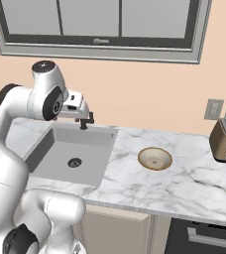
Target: Rinse each bowl for a few seconds and place them down in the sink or on the counter.
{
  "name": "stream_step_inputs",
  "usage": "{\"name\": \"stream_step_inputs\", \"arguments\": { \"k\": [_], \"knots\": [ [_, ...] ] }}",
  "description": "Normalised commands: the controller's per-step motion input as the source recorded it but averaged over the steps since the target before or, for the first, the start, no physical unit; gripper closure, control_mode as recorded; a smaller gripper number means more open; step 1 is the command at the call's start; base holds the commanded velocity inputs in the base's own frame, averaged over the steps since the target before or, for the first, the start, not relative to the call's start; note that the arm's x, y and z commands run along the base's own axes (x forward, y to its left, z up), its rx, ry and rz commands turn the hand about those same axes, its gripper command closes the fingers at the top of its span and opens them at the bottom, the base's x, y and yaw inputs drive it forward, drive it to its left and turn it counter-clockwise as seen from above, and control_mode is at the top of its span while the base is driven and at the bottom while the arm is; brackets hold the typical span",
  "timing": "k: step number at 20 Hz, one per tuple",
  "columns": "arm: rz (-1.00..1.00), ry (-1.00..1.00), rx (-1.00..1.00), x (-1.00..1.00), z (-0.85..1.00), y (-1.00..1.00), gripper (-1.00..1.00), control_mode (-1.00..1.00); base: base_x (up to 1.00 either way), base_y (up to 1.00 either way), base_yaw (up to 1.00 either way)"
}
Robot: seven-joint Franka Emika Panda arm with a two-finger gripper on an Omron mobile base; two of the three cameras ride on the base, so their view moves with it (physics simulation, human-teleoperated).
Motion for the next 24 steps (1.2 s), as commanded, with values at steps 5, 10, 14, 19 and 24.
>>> {"name": "stream_step_inputs", "arguments": {
  "k": [5,10,14,19,24],
  "knots": [
    [0.03,-0.1,-0.01,0.0,-0.09,0.0,-1.0,-1.0,0.0,0.0,0.0],
    [0.03,-0.1,0.0,0.0,-0.1,0.0,-1.0,-1.0,0.0,0.0,0.0],
    [0.04,-0.1,0.0,0.04,-0.11,0.0,-1.0,-1.0,0.0,0.0,0.0],
    [0.05,-0.02,0.02,0.15,-0.08,-0.02,-1.0,-1.0,0.0,0.0,0.0],
    [0.05,-0.01,0.02,0.19,-0.09,-0.05,-1.0,-1.0,0.0,0.0,0.0]
  ]
}}
